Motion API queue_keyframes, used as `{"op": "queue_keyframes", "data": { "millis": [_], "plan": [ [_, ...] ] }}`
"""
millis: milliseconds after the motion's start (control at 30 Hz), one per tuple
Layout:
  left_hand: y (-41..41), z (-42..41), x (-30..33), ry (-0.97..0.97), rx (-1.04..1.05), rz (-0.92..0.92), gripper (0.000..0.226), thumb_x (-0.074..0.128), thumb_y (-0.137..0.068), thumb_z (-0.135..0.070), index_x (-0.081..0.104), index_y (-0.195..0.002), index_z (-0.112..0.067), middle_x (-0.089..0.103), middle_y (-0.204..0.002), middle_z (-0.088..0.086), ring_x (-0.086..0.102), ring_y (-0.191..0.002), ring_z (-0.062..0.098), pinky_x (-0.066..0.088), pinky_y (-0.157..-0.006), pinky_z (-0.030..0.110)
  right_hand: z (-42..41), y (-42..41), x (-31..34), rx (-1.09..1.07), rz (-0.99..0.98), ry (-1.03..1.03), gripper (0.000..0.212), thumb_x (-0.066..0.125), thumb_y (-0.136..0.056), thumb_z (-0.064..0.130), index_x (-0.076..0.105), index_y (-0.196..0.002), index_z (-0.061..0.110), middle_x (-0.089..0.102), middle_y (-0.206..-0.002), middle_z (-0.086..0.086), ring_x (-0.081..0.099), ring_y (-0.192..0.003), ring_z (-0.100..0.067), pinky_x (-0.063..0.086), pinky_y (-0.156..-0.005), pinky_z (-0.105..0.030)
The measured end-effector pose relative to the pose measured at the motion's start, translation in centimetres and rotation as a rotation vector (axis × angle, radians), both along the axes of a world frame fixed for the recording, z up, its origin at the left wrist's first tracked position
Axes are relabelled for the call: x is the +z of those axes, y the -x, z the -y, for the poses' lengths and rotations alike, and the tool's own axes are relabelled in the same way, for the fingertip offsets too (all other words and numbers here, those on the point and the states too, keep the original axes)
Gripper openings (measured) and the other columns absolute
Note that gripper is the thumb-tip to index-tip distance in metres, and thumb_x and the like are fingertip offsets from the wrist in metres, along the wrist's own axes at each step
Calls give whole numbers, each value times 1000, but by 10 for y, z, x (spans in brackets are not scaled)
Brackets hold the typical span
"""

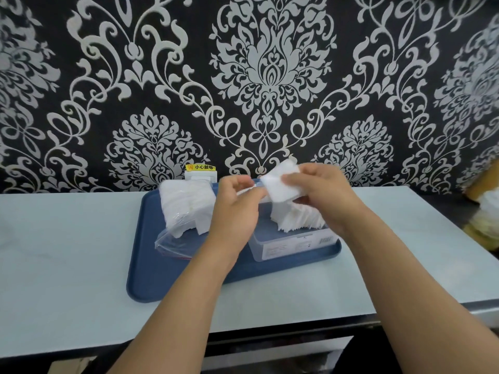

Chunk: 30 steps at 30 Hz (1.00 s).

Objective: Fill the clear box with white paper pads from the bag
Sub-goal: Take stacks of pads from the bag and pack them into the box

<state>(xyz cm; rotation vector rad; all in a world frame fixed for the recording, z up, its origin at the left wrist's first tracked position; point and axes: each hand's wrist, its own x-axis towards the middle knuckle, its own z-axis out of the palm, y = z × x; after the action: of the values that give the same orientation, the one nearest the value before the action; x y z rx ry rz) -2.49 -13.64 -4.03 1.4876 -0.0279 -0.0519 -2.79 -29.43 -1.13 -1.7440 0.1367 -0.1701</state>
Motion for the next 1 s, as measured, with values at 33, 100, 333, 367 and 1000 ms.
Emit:
{"op": "queue_keyframes", "data": {
  "millis": [33, 100, 333, 367, 1000],
  "plan": [
    [0, -2, -1, -115, 72, 105, 28, 68, -87, -19, 56, -112, -23, 63, -115, -8, 61, -110, 12, 51, -85, 23, 5, -4, 3, -116, -23, 4, 9, 72, -85, 8, 68, -88, 0, 73, -95, -17, 69, -84, -23, 58, -71, -28],
    [1, -6, -4, -347, 174, 322, 25, 70, -85, -16, 58, -106, -23, 63, -104, -13, 62, -94, 8, 49, -74, 20, 6, -11, 10, -187, -113, 40, 12, 74, -81, 8, 65, -82, 1, 72, -93, -15, 69, -77, -20, 59, -64, -27],
    [7, -9, -12, -788, 42, 385, 32, 71, -81, -23, 52, -106, -29, 65, -95, -9, 58, -76, 12, 51, -67, 32, -30, -40, -12, -106, -255, 759, 38, 80, -65, 22, 43, -60, 15, 48, -57, -1, 44, -47, -16, 32, -46, -22],
    [8, -8, -12, -834, 16, 366, 37, 70, -81, -23, 49, -110, -29, 65, -95, -8, 61, -82, 16, 54, -71, 38, -31, -42, -17, -136, -248, 850, 40, 80, -64, 23, 41, -61, 16, 48, -61, -1, 45, -50, -18, 31, -46, -23],
    [-3, -10, -27, -883, -166, 326, 23, 65, -82, -20, 57, -104, -23, 66, -94, 3, 63, -87, 23, 57, -77, 44, -19, -14, 1, 31, 131, 328, 27, 77, -85, 32, 74, -76, 7, 71, -72, -8, 48, -49, -10, 40, -47, -19]
  ]
}}
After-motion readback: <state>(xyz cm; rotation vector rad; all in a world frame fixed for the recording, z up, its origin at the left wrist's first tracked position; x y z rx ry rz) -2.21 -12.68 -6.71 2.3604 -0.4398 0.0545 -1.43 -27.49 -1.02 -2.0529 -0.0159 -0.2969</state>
